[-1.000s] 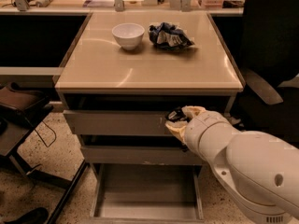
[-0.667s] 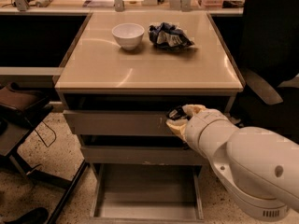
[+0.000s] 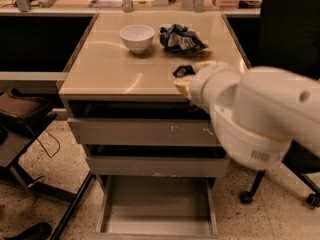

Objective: Pick rxbar chocolate from bottom drawer and place on counter

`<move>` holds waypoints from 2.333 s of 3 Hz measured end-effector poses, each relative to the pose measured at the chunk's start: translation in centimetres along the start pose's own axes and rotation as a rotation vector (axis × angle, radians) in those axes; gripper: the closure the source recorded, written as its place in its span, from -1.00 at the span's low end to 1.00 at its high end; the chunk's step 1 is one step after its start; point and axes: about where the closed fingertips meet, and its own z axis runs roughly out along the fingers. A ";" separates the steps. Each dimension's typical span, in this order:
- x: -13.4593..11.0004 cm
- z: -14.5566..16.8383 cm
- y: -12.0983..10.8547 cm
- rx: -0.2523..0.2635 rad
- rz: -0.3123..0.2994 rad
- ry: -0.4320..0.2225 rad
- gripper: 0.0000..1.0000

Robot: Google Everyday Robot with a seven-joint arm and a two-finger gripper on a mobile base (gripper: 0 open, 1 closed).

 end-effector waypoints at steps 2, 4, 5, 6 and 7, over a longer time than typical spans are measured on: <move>-9.1 3.8 -7.9 0.087 -0.032 -0.056 1.00; -4.0 10.5 -12.0 0.085 0.015 -0.010 1.00; 0.9 12.5 -12.2 0.078 0.045 0.028 1.00; 4.1 13.1 -12.2 0.083 0.018 0.034 1.00; 6.7 13.5 -11.7 0.080 -0.015 0.040 1.00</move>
Offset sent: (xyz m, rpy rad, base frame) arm 0.1457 -0.0293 0.1539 -0.1072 -0.1786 0.0021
